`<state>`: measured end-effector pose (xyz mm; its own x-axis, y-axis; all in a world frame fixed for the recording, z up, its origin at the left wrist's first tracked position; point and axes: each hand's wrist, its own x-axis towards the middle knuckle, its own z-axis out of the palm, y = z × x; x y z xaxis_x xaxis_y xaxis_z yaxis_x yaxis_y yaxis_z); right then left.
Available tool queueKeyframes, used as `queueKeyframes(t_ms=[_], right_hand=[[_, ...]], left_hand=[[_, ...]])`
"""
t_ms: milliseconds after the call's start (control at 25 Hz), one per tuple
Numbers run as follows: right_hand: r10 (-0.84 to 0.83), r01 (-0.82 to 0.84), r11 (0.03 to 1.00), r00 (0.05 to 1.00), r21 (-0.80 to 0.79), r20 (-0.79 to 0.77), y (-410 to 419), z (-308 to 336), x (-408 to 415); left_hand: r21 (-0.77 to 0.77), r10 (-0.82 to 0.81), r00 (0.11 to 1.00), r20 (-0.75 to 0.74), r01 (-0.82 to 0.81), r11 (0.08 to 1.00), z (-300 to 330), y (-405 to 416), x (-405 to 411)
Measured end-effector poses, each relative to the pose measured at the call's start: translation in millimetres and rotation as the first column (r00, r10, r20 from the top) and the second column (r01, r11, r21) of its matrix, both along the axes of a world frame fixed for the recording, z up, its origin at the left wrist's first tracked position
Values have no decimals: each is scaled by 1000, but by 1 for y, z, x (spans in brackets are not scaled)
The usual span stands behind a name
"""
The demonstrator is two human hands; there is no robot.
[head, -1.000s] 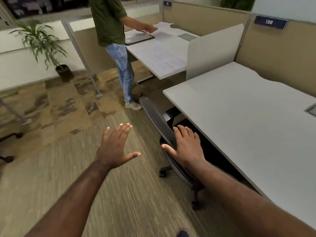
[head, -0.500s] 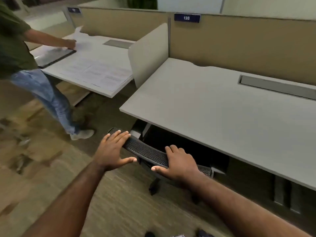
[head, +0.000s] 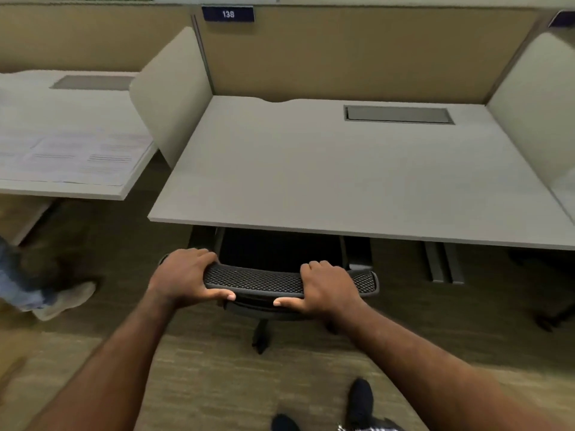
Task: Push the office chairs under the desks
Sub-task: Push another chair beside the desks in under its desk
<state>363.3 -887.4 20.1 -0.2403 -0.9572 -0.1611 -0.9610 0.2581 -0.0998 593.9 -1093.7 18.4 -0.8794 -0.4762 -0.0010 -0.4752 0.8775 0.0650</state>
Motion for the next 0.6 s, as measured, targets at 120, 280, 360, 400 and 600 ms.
queueKeyframes(t_ms=[120, 280, 360, 400, 600], right_hand=[[-35, 35, 999, 999, -14, -3, 7, 2, -7], [-60, 58, 997, 998, -43, -28, 22, 1, -17], [-70, 68, 996, 997, -55, -42, 30, -1, -22], [-74, 72, 996, 996, -54, -47, 34, -2, -25], [-98, 95, 994, 994, -47, -52, 54, 1, -43]], left_hand=[[-11, -27, 999, -25, 27, 1000, 3, 0, -13], [-24, -34, 999, -40, 33, 999, 6, 9, -26], [-29, -40, 998, -46, 38, 999, 4, 16, -33], [-35, -45, 998, -52, 43, 998, 3, 19, -36], [-52, -102, 993, -53, 99, 994, 2, 30, -63]])
